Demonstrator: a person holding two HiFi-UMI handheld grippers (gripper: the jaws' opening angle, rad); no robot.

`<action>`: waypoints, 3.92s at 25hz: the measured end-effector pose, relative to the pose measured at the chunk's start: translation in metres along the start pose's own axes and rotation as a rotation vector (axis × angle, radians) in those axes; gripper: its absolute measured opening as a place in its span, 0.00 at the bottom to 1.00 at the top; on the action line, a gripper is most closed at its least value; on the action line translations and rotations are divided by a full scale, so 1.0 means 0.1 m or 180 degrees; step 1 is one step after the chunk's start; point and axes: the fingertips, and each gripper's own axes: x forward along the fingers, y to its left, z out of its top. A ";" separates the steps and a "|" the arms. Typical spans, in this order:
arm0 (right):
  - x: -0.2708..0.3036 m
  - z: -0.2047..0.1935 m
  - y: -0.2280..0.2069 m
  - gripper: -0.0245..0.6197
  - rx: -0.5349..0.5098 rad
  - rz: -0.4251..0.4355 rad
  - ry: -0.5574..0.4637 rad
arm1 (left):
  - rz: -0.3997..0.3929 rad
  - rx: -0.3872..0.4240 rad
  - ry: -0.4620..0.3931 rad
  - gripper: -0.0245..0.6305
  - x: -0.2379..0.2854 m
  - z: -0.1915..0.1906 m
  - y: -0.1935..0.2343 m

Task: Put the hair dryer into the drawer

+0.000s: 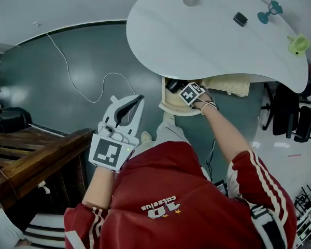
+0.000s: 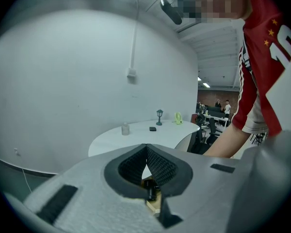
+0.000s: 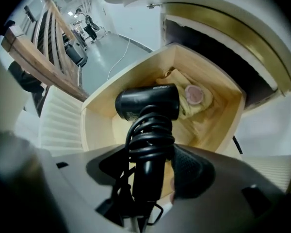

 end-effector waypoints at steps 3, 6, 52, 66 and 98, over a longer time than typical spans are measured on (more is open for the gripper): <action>0.04 -0.04 -0.01 0.48 -0.0092 -0.0008 0.0159 | -0.0005 0.0008 0.0013 0.04 -0.01 0.01 -0.01; 0.06 -0.03 -0.02 0.48 -0.0259 -0.0076 0.0239 | -0.0004 0.0012 0.0031 0.04 -0.02 -0.01 -0.01; -0.62 -0.11 -0.10 0.54 0.0028 -0.0592 -0.0455 | -0.0214 0.0139 -0.0331 0.04 -0.09 0.17 -0.01; -1.81 -0.37 0.23 0.52 0.1419 -0.0977 -0.1209 | -0.0613 0.0233 -0.0615 0.04 -0.50 0.38 0.02; -5.58 -0.32 1.94 0.51 0.1951 -0.1947 -0.4117 | -0.1255 0.0383 -0.1443 0.04 -2.02 1.27 -0.50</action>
